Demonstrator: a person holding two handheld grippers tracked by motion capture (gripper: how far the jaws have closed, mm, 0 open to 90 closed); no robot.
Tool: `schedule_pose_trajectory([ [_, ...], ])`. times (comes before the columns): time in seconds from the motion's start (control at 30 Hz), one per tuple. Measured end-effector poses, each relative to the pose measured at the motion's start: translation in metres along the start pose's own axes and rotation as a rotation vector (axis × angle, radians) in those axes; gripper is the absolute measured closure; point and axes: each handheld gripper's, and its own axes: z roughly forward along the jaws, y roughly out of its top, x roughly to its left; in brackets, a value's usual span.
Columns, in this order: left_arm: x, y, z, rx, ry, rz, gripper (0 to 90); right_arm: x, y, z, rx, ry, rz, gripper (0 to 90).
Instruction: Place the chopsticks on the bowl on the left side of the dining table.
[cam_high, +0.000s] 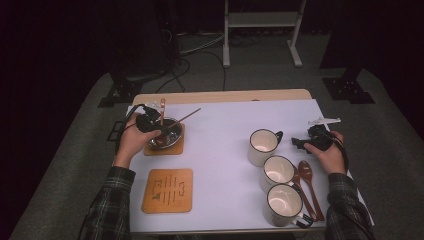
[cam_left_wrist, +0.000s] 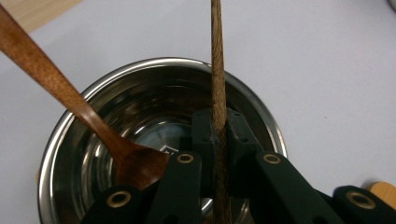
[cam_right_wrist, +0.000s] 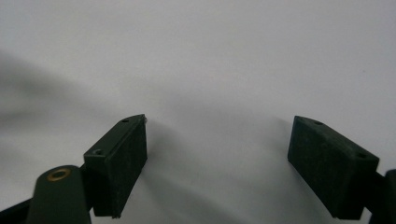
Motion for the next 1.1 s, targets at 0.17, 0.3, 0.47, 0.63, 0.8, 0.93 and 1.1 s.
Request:
schedule_pose_trajectory([
  [0.17,0.009,-0.003,0.001,0.010,0.008,-0.003,84.2,0.000,0.000,0.000,0.000,-0.001,0.000,18.1],
  [0.3,0.013,-0.004,0.000,0.006,0.010,-0.008,84.2,0.001,0.000,0.000,0.001,-0.002,-0.002,18.1],
  [0.47,0.020,-0.009,-0.001,0.002,0.009,-0.024,84.2,0.001,-0.001,0.000,-0.001,-0.002,-0.002,18.2],
  [0.63,0.027,-0.015,0.001,0.010,0.010,-0.039,84.2,0.000,-0.001,0.000,-0.001,-0.001,-0.003,18.2],
  [0.8,0.032,-0.019,0.001,0.011,0.011,-0.050,84.2,0.000,0.000,0.000,0.000,0.000,0.000,18.2],
  [0.93,0.035,-0.022,0.002,0.017,0.015,-0.054,84.2,0.000,0.000,0.000,0.000,0.000,0.001,18.1],
  [1.1,0.036,-0.024,0.004,0.025,0.018,-0.058,84.2,0.000,0.000,0.000,0.000,0.000,0.001,18.2],
])
